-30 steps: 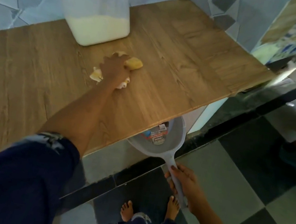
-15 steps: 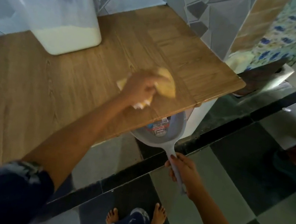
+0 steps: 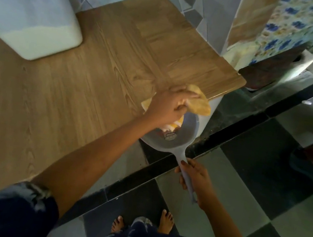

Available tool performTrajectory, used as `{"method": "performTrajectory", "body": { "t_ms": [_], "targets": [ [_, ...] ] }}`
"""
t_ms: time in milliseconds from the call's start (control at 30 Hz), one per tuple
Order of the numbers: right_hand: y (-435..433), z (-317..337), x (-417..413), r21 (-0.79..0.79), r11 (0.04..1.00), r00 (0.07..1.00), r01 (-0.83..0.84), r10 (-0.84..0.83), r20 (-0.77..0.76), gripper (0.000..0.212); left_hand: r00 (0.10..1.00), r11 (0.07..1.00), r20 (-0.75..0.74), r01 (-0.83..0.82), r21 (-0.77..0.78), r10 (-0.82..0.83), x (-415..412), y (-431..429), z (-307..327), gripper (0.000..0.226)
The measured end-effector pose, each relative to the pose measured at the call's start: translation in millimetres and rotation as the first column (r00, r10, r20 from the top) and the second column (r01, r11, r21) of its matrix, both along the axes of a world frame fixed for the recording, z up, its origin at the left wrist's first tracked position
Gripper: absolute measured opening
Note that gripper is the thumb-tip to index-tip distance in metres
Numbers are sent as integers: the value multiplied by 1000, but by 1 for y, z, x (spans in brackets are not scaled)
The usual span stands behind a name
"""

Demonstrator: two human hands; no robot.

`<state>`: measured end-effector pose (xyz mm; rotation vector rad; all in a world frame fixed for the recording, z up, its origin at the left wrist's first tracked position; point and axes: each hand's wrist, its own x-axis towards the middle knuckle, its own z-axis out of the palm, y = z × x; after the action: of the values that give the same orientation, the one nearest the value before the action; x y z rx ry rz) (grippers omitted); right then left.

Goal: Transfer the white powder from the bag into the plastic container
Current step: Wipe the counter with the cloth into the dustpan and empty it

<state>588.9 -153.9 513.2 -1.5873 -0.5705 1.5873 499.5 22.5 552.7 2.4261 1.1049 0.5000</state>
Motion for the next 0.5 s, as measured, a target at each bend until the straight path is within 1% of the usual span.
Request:
{"method": "performTrajectory", "body": {
  "t_ms": [33, 100, 167, 200, 267, 333, 367, 433, 500],
  "targets": [
    [1, 0, 4, 1, 1000, 1000, -3, 3, -1, 18, 999, 1000, 38, -17, 25, 16, 6, 14, 3, 49],
    [4, 1, 12, 4, 1000, 1000, -9, 9, 0, 18, 981, 976, 65, -189, 104, 183, 14, 65, 6, 49],
    [7, 1, 18, 5, 1000, 1000, 5, -5, -6, 17, 928, 919, -22, -366, 148, 373, 9, 131, 5, 47],
    [8, 1, 21, 3, 1000, 1000, 15, -15, -8, 17, 896, 895, -88, -420, 147, 435, 4, 159, 4, 47],
    [9, -2, 26, 2, 999, 999, 33, -33, -8, 18, 860, 882, -195, -457, 113, 471, 3, 188, 0, 48],
    [10, -5, 30, 7, 999, 999, 31, -31, -7, 17, 889, 914, -212, -393, 99, 405, 20, 177, -2, 46],
    [9, -7, 31, 9, 999, 999, 31, -31, -12, 16, 921, 943, -204, -323, 81, 333, 30, 162, -3, 48],
    [8, -8, 30, -1, 999, 999, 36, -36, -21, 16, 970, 990, -197, -138, 41, 143, 44, 120, 0, 54],
    [5, -9, 28, -9, 999, 999, 33, -33, -22, 17, 977, 997, -207, 63, 55, -50, 43, 73, -1, 53]
  ]
}}
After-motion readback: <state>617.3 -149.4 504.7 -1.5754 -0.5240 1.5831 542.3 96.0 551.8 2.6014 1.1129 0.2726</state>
